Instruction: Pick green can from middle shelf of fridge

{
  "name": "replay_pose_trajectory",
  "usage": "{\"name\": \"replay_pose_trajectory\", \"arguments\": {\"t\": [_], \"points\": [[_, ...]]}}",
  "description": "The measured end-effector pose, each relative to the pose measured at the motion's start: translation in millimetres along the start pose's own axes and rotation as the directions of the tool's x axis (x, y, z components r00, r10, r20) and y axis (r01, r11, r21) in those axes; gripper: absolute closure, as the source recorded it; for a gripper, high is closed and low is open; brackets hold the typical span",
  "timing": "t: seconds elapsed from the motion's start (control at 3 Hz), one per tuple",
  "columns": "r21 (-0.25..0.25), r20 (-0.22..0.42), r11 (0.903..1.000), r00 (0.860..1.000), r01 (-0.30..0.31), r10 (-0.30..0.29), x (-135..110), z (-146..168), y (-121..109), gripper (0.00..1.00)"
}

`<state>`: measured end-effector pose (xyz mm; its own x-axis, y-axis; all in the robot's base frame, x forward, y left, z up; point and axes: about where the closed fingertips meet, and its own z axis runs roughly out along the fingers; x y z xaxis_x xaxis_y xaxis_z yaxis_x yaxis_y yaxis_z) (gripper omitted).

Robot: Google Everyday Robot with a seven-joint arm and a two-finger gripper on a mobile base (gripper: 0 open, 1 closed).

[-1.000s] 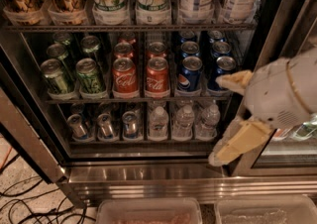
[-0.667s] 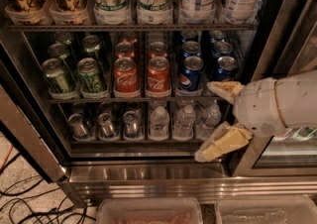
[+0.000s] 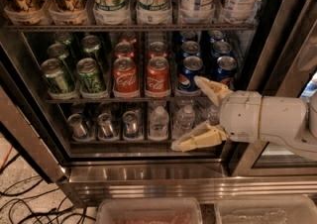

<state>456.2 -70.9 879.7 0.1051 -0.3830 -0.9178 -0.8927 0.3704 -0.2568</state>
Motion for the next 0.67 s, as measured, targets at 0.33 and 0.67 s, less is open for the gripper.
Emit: {"name": "replay_pose_trajectory", "arguments": {"t": [0.33, 0.67], "points": [[-0.002, 0.003, 1.0000, 1.000, -0.002, 0.002, -1, 1, 1, 0.00], [0.021, 0.078, 0.9977, 0.995, -0.064, 0.062, -11, 9, 7, 0.00]]}}
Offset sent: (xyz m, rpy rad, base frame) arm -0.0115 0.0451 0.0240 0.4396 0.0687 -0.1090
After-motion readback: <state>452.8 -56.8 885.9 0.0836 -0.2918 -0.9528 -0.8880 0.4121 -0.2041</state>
